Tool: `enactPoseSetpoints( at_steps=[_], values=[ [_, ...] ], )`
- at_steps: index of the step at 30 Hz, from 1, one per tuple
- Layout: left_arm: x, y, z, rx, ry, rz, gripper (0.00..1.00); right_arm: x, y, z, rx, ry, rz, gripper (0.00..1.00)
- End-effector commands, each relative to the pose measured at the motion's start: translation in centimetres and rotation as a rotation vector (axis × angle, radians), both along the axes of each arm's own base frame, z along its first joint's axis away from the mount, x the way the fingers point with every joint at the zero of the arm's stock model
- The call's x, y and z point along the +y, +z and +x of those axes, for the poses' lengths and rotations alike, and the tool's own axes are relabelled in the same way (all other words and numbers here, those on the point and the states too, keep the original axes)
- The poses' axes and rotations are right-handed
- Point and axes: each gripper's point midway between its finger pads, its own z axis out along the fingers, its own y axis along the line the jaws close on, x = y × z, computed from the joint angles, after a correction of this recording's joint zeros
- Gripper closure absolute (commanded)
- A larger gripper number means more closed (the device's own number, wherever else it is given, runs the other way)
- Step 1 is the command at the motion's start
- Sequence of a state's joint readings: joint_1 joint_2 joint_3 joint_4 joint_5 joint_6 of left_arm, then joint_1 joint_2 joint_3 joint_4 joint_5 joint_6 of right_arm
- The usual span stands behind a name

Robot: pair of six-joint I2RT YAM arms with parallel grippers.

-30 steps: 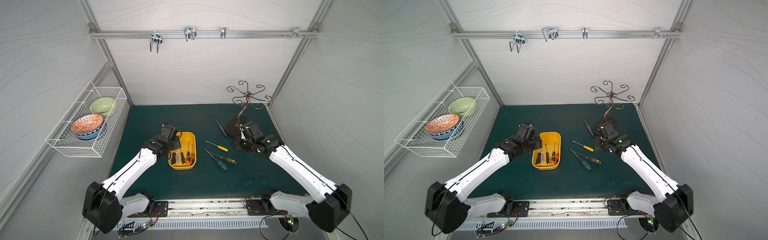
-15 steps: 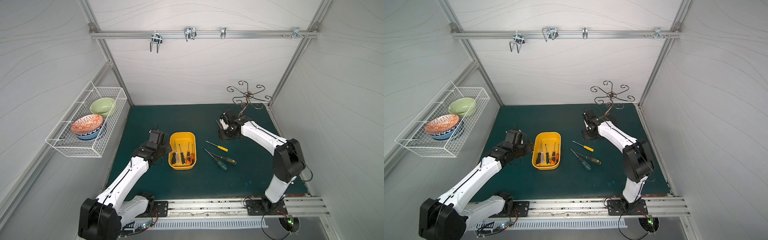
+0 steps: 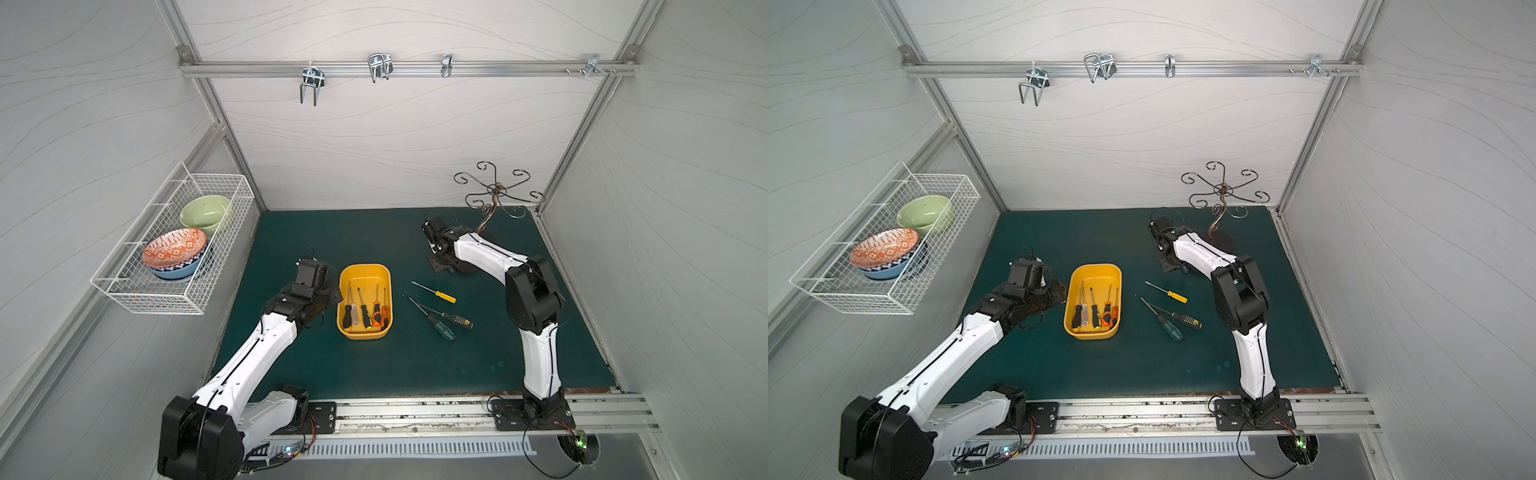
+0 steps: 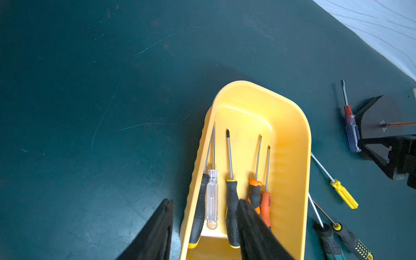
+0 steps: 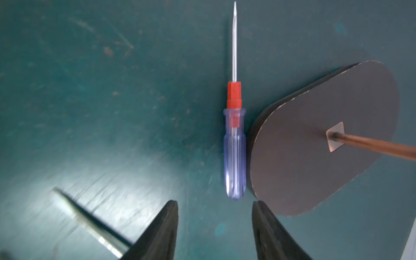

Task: Put the screwdriver on the desktop into the storage box
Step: Pick up the screwdriver from the center of the board.

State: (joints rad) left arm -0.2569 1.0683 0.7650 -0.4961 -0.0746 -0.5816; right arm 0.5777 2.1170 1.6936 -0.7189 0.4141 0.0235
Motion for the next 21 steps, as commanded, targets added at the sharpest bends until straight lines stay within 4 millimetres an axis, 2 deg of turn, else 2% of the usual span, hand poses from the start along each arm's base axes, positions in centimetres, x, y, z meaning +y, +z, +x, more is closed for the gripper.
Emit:
enactPoseSetpoints(
  at_steps=[1,11,21],
  values=[
    [0.2,0.7,1.0,-0.046,0.0,0.009,0.51,-0.2,-0.1,1.4,-0.052,0.015,-0.071,0.45],
    [0.3,0.0,1.2,-0.035,0.01,0.002,0.53,0.6,-2.0,2.6,0.009,0.018,-0.018,0.49],
    [0.4,-0.3,1.3,-0.023,0.012,0.01,0.54,-0.5,-3.7,3.2,0.047,-0.036,-0.032,0.5]
  ],
)
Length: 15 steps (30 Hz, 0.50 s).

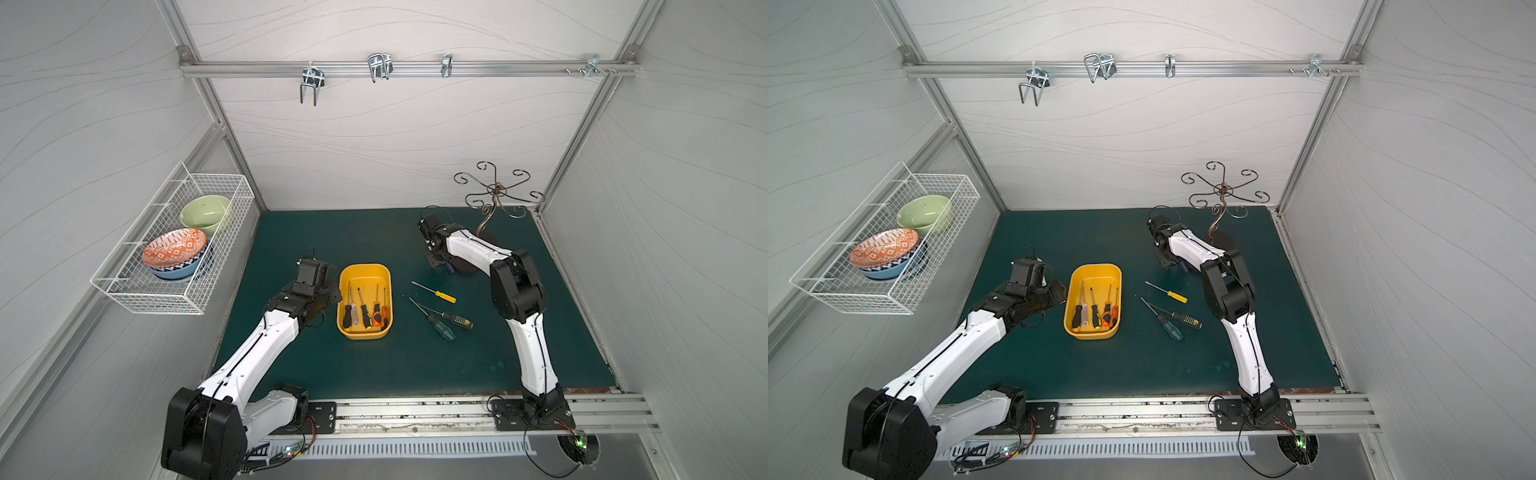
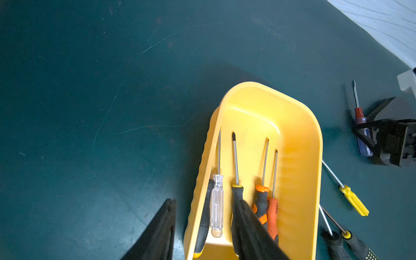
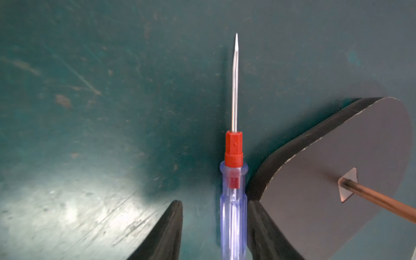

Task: Put the screwdriver on the desktop into the storage box
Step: Pick up the screwdriver from the center of the board.

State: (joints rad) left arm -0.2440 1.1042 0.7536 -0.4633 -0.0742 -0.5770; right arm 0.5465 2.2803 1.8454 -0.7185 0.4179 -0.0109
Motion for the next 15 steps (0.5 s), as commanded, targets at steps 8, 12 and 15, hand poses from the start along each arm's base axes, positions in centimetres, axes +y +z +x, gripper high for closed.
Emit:
enactPoseSetpoints(
  at_steps=[8,12,15],
  values=[
    [0.2,0.7,0.9,-0.037,0.008,0.001,0.54,-0.7,-2.0,-1.6,0.093,-0.074,0.035,0.53],
    [0.1,0.7,0.9,-0.034,0.009,-0.003,0.55,1.2,-2.1,-3.3,0.154,-0.067,0.121,0.56],
    [0.1,0.8,1.0,-0.034,0.01,-0.005,0.55,2.2,-2.2,-4.4,0.198,-0.075,0.165,0.59]
  ],
)
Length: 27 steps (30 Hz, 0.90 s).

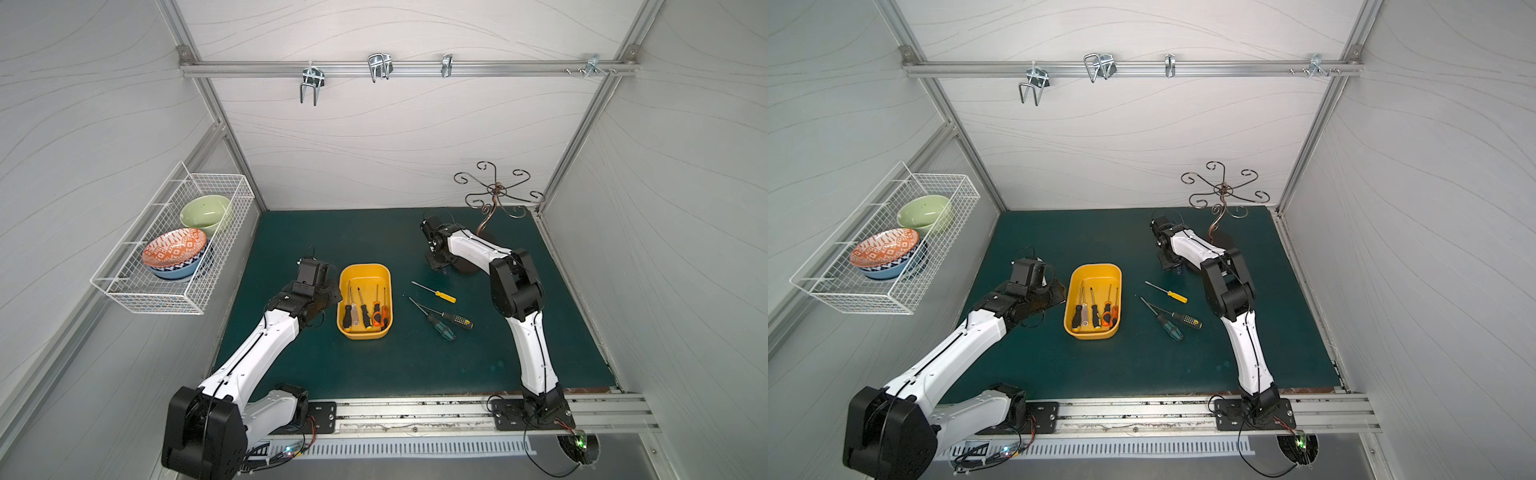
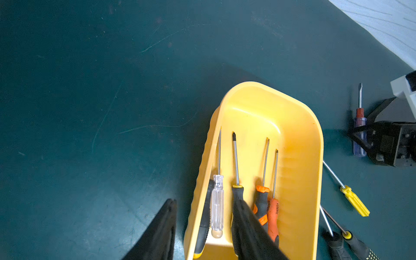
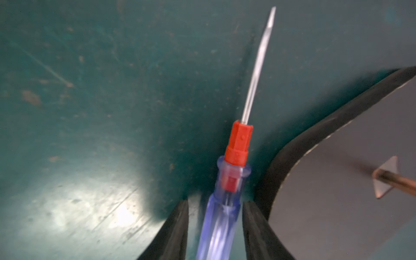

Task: Put the screwdriver on the desktop into the storage box
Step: Pick up the screwdriver from the center of the board.

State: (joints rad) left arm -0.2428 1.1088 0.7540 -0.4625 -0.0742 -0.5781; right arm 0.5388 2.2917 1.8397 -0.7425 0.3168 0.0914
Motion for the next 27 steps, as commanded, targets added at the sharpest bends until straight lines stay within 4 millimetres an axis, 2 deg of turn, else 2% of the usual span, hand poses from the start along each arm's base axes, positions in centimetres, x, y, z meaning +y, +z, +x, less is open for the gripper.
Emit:
enactPoseSetpoints(
  at_steps=[1,6,10,14,18,21,24,27],
  values=[
    [0.1,0.9,0.9,-0.036,0.008,-0.005,0.55,1.7,-0.8,-3.4,0.125,0.0,0.073,0.6],
    [0.2,1.0,0.6,-0.037,0.01,-0.003,0.55,1.8,-0.5,-3.7,0.125,-0.027,0.074,0.66],
    [0.2,1.1,0.5,-0.04,0.01,-0.001,0.55,0.8,-0.7,-3.5,0.12,-0.063,0.022,0.71],
    [0.3,1.3,0.4,-0.041,0.013,-0.002,0.55,0.1,-0.9,-3.6,0.122,-0.117,-0.003,0.7],
    [0.3,1.3,0.2,-0.034,0.016,-0.007,0.55,1.0,-1.2,-4.0,0.159,-0.154,0.052,0.7],
    [0.4,1.7,0.0,-0.039,0.015,-0.001,0.55,1.7,-1.3,-4.3,0.179,-0.169,0.1,0.78],
    [0.6,2.0,-0.2,-0.044,0.016,0.004,0.55,2.4,-0.4,-4.2,0.149,-0.149,0.098,0.86],
    [0.6,2.1,-0.5,-0.044,0.019,0.002,0.55,3.5,1.5,-4.1,0.095,-0.108,0.089,0.9]
  ],
)
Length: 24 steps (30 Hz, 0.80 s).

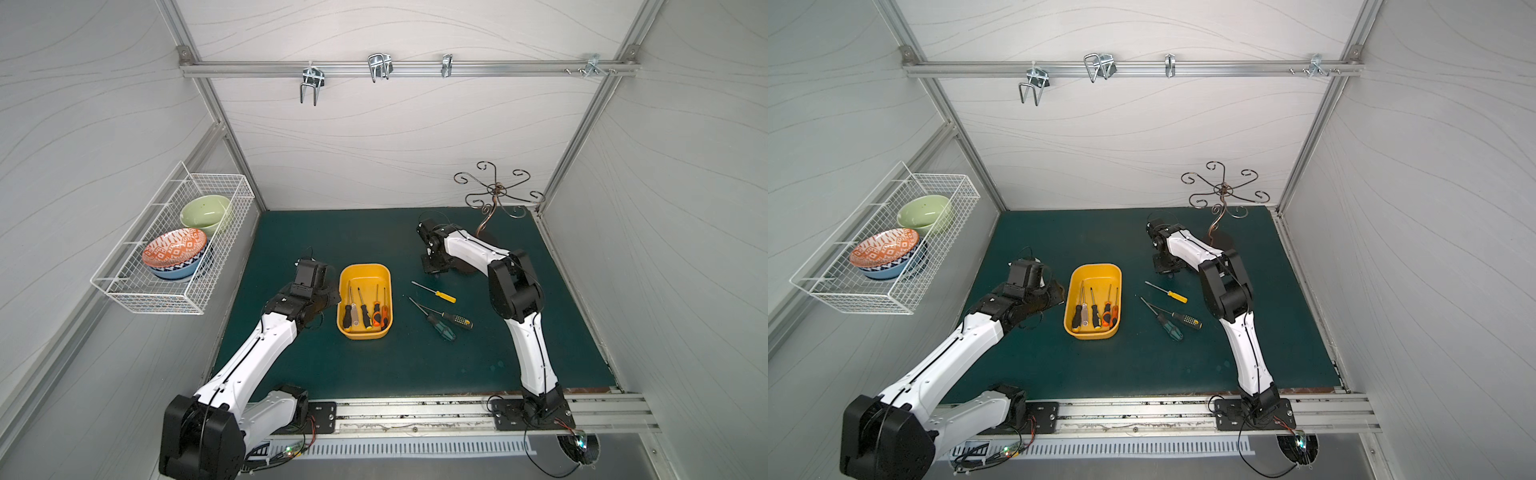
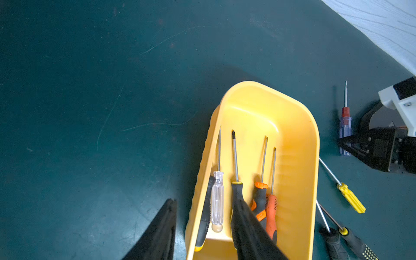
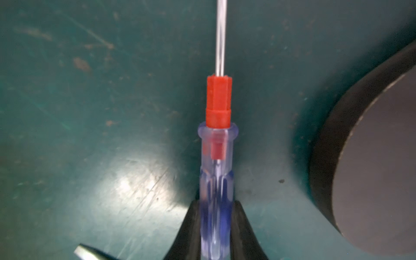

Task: Put the screwdriver on the desktop into the storage box
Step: Pick up the screwdriver from the center of the board.

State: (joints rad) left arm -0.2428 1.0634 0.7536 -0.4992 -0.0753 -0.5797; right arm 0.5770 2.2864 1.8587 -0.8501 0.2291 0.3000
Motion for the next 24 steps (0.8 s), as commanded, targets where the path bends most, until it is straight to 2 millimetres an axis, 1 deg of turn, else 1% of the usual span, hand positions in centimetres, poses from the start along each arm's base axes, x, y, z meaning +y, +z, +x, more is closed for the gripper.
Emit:
enactPoseSetpoints(
  at_steps=[1,4,6,8,11,13,15,16,19,21,24],
  values=[
    [0.4,1.4,0.2,-0.036,0.017,0.0,0.55,1.9,2.4,-0.8,-0.038,0.043,0.0,0.93],
    [0.2,1.0,-0.1,-0.025,0.02,-0.02,0.54,2.7,5.3,-1.1,-0.106,0.061,0.01,0.95],
    [-0.1,0.5,-0.3,-0.006,0.017,-0.045,0.53,3.1,7.3,-1.6,-0.145,0.069,0.024,0.95],
    [-0.5,-0.3,-0.6,0.024,0.009,-0.073,0.53,3.4,9.2,-2.5,-0.177,0.077,0.037,0.96],
    [-1.4,-1.4,-0.8,0.062,-0.016,-0.119,0.48,3.8,11.5,-4.8,-0.205,0.089,0.073,0.96],
    [-2.2,-2.4,-1.1,0.098,-0.044,-0.149,0.46,4.0,12.4,-6.8,-0.204,0.093,0.107,0.96],
    [-2.8,-3.6,-1.4,0.154,-0.073,-0.161,0.45,3.8,12.8,-8.7,-0.2,0.084,0.131,0.97],
    [-2.9,-4.3,-1.7,0.196,-0.085,-0.158,0.45,3.7,12.9,-9.7,-0.197,0.084,0.142,0.97],
    [-3.4,-5.4,-1.9,0.267,-0.115,-0.157,0.45,3.6,13.2,-12.7,-0.183,0.085,0.175,0.99],
    [-3.3,-5.9,-1.9,0.272,-0.114,-0.152,0.49,3.8,13.6,-14.9,-0.168,0.092,0.218,0.99],
    [-3.5,-6.2,-1.6,0.258,-0.111,-0.164,0.6,4.7,14.4,-18.5,-0.157,0.118,0.285,1.0]
  ],
)
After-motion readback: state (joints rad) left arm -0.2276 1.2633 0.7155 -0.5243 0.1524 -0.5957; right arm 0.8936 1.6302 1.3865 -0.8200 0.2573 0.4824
